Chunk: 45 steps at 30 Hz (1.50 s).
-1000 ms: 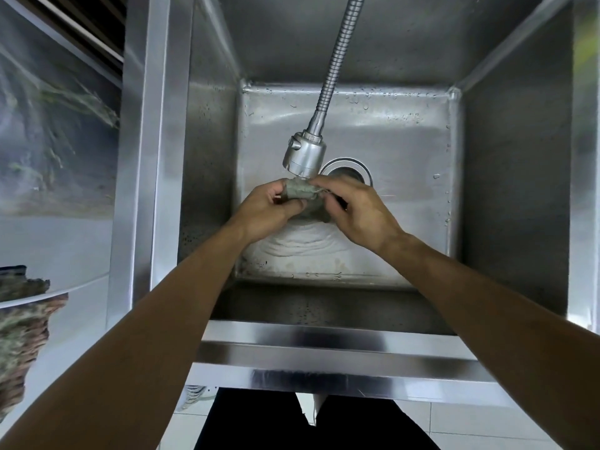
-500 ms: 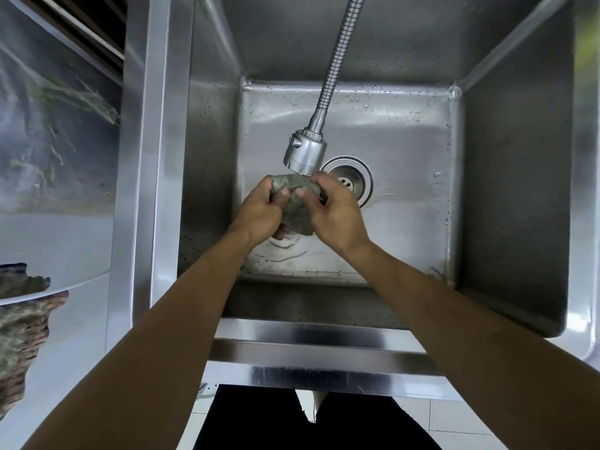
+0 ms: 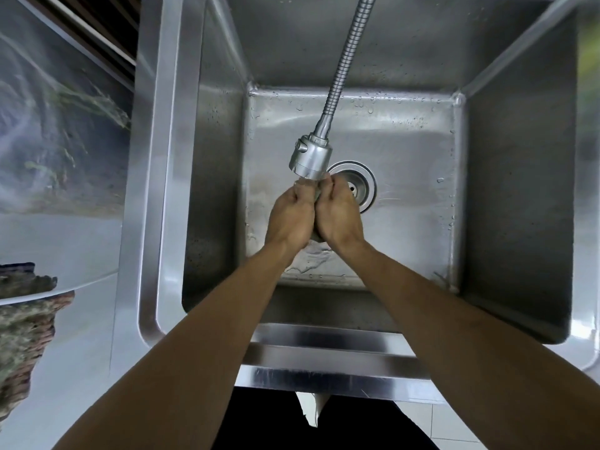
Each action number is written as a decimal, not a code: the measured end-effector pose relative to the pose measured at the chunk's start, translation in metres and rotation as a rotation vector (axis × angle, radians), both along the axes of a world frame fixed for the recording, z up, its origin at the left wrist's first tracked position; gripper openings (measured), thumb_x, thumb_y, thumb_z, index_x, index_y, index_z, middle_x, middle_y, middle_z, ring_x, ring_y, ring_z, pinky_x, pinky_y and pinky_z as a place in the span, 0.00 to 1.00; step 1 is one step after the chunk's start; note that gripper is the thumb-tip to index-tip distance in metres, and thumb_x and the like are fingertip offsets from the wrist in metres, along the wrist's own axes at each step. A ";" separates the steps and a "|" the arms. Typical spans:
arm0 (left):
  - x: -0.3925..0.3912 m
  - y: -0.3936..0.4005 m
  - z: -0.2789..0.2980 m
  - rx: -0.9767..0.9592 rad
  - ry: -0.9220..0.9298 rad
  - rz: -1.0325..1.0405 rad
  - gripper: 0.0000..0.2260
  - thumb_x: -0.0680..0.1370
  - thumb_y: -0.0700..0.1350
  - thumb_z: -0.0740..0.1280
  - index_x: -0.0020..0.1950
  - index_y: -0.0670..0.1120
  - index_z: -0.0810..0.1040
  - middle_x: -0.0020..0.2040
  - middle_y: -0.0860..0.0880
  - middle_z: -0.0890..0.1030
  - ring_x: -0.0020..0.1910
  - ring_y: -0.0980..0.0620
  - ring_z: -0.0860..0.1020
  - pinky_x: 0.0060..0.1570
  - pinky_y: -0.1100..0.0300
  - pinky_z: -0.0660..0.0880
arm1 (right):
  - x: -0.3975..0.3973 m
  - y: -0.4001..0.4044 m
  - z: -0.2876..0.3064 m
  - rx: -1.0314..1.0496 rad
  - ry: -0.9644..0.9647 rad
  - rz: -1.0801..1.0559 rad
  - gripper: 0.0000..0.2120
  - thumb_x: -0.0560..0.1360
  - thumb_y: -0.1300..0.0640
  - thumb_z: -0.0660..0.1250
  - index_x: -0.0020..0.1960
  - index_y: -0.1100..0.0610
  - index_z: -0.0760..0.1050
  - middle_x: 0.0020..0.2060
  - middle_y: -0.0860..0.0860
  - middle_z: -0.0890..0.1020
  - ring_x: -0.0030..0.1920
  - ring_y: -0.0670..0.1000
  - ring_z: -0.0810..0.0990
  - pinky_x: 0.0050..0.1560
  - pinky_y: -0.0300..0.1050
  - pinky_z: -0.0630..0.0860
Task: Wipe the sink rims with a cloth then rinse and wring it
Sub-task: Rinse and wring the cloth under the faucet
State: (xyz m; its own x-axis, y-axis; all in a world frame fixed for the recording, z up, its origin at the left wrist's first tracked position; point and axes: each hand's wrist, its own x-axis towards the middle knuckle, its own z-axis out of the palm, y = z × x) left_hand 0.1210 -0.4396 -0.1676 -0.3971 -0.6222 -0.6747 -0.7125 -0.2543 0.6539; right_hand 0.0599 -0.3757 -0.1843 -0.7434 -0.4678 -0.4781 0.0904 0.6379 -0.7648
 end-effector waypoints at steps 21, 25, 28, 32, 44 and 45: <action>0.030 -0.034 0.013 0.335 0.005 -0.242 0.12 0.85 0.54 0.61 0.63 0.51 0.77 0.56 0.46 0.84 0.50 0.48 0.86 0.39 0.55 0.82 | -0.021 0.037 0.011 -0.160 -0.251 0.234 0.06 0.83 0.50 0.66 0.56 0.51 0.71 0.44 0.46 0.78 0.42 0.41 0.77 0.45 0.41 0.76; 0.047 -0.032 0.026 0.405 0.117 -0.336 0.10 0.82 0.42 0.68 0.63 0.49 0.76 0.54 0.45 0.84 0.50 0.49 0.84 0.35 0.55 0.82 | -0.037 0.065 0.031 -0.209 -0.338 0.364 0.09 0.80 0.56 0.72 0.57 0.48 0.75 0.51 0.55 0.80 0.47 0.44 0.79 0.50 0.49 0.79; 0.053 -0.033 0.038 0.381 0.197 -0.370 0.11 0.82 0.39 0.68 0.62 0.52 0.78 0.51 0.46 0.84 0.47 0.53 0.83 0.28 0.58 0.78 | -0.040 0.079 0.046 -0.229 -0.321 0.398 0.11 0.78 0.60 0.74 0.54 0.46 0.78 0.52 0.51 0.79 0.50 0.45 0.80 0.56 0.57 0.80; 0.050 -0.026 0.061 0.340 0.290 -0.368 0.12 0.81 0.38 0.68 0.62 0.50 0.79 0.52 0.45 0.85 0.44 0.54 0.83 0.26 0.58 0.78 | -0.041 0.086 0.064 -0.395 -0.402 0.365 0.17 0.77 0.68 0.72 0.60 0.50 0.80 0.57 0.52 0.83 0.54 0.63 0.81 0.55 0.73 0.77; 0.024 -0.042 0.091 -0.458 0.508 -0.601 0.18 0.78 0.41 0.74 0.68 0.52 0.81 0.63 0.54 0.82 0.55 0.56 0.82 0.51 0.67 0.79 | -0.064 0.077 0.097 -0.559 -0.070 0.382 0.24 0.78 0.78 0.62 0.55 0.53 0.84 0.59 0.51 0.86 0.63 0.50 0.83 0.67 0.56 0.79; 0.020 -0.044 0.092 -0.471 0.518 -0.612 0.18 0.78 0.41 0.74 0.68 0.51 0.81 0.63 0.53 0.82 0.55 0.55 0.82 0.51 0.67 0.79 | -0.068 0.074 0.099 -0.557 -0.054 0.389 0.23 0.78 0.78 0.62 0.55 0.53 0.84 0.59 0.50 0.85 0.63 0.50 0.83 0.67 0.56 0.79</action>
